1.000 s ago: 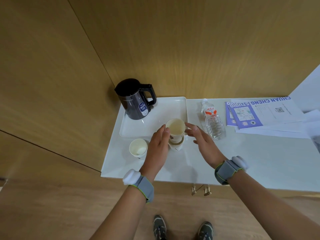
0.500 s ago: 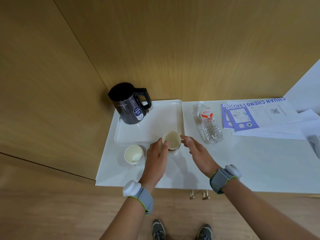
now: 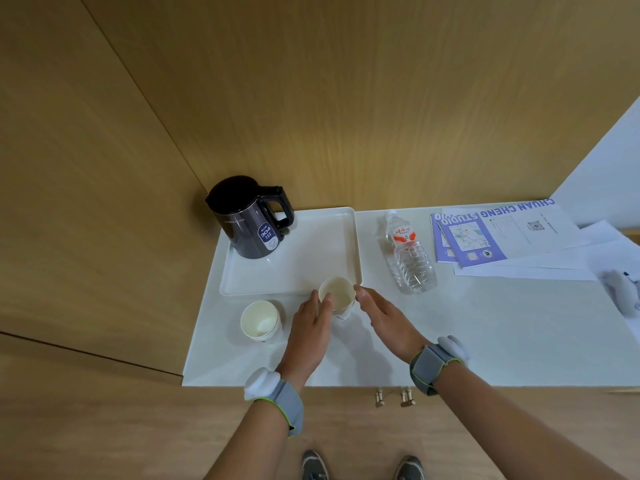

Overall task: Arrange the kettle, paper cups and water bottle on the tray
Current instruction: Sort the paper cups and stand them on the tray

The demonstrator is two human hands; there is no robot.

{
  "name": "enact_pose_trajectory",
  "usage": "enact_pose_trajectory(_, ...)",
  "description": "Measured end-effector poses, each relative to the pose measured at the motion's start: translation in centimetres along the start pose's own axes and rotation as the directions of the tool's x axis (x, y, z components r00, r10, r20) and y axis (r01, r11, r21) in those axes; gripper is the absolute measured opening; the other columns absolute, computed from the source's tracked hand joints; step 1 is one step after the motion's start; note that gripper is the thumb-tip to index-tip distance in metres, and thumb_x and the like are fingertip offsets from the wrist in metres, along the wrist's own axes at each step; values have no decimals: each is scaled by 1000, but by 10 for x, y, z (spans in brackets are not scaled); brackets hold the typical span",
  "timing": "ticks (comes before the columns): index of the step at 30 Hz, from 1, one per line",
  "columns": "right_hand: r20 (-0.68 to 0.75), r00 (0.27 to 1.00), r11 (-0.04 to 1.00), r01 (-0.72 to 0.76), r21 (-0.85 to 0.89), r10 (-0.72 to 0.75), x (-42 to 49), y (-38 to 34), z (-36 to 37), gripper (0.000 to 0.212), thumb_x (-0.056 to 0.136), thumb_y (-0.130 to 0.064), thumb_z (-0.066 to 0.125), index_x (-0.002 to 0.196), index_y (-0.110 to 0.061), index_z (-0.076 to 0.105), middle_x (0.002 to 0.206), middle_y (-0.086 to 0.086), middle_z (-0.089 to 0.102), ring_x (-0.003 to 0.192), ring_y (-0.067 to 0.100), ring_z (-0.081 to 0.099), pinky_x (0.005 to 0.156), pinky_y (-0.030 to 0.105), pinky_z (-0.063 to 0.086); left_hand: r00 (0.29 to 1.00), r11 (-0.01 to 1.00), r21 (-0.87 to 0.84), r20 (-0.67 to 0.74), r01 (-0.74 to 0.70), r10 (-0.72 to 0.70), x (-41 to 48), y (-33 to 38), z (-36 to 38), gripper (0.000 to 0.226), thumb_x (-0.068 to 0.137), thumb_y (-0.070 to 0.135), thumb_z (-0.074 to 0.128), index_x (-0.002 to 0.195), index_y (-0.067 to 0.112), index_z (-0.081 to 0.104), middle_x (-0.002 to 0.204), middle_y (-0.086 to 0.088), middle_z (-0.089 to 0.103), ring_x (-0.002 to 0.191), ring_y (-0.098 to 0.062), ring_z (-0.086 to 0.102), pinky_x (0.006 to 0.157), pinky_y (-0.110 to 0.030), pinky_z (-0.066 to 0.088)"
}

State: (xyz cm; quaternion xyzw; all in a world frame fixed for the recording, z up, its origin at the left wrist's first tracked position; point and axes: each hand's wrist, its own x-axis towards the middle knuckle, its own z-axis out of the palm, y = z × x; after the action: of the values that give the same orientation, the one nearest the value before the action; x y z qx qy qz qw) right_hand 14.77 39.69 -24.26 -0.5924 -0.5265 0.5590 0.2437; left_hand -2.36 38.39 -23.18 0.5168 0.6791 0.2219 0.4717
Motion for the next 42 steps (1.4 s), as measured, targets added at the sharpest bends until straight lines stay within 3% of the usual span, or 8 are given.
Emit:
enact_pose_trajectory(3, -17, 1000, 998, 7, 64, -6, -2, 1, -2, 67, 93, -82, 31, 148, -46, 46, 152, -15, 54, 142, 11, 49, 122, 47, 37, 1000, 995, -95, -30, -11, 8, -7, 3, -2, 52, 112, 40, 35, 149, 6, 47, 152, -18, 51, 142, -34, 46, 114, -42, 38)
enact_pose_trajectory(6, -51, 999, 993, 23, 118, -17, -4, 7, -7, 86, 79, -96, 30, 149, -49, 44, 150, -15, 55, 137, 8, 53, 120, 47, 40, 997, 988, -154, -75, -16, 5, -8, 0, -6, 55, 111, 46, 35, 155, 14, 44, 159, -7, 46, 149, -26, 41, 116, -35, 33)
enact_pose_trajectory(9, -71, 997, 986, 23, 163, -12, -8, 10, -12, 77, 85, -87, 31, 149, -47, 45, 148, -12, 56, 134, 8, 56, 117, 44, 43, 995, 988, -155, -103, -7, -9, -4, -3, -9, 50, 113, 36, 34, 159, 16, 38, 168, -1, 34, 155, -17, 30, 117, -21, 23)
enact_pose_trajectory(13, -84, 996, 982, 14, 187, 1, -11, 13, -17, 52, 102, -69, 30, 147, -47, 46, 148, -8, 56, 133, 12, 56, 113, 40, 45, 992, 981, -195, -123, -10, -14, -3, 2, -13, 47, 114, 32, 34, 158, 15, 39, 162, 4, 37, 151, -12, 33, 125, -29, 23)
enact_pose_trajectory(17, -80, 997, 977, -1, 212, 18, -15, 19, -26, 53, 106, -60, 29, 151, -38, 46, 148, -5, 57, 134, 16, 56, 112, 41, 45, 989, 978, -208, -147, -22, -9, -5, 9, -12, 47, 114, 32, 35, 157, 17, 40, 169, -2, 33, 156, -18, 29, 129, -40, 24)
enact_pose_trajectory(26, 7, 998, 962, -58, 265, 58, -20, 32, -32, 56, 107, -57, 29, 151, -30, 48, 144, -1, 60, 126, 19, 62, 103, 36, 49, 976, 978, -205, -203, 40, -82, -10, 21, -6, 48, 112, 36, 38, 157, 19, 43, 166, 4, 38, 155, -13, 31, 124, -27, 19)
enact_pose_trajectory(32, 45, 992, 945, -124, 304, 115, -10, 26, -27, 57, 107, -58, 33, 150, -26, 50, 142, 0, 61, 122, 18, 65, 103, 45, 55, 977, 967, -240, -170, 89, -132, 3, 22, -13, 44, 112, 36, 38, 152, 20, 48, 161, 0, 45, 149, -21, 41, 124, -48, 34)
enact_pose_trajectory(42, -9, 973, 947, -222, 232, 230, 13, 19, -5, 46, 104, -61, 38, 138, -36, 55, 131, -3, 64, 113, 15, 68, 89, 42, 64, 974, 968, -112, 48, 226, -222, 59, 12, -26, 63, 97, 61, 39, 134, 15, 60, 140, -13, 62, 131, -34, 59, 111, -55, 48)
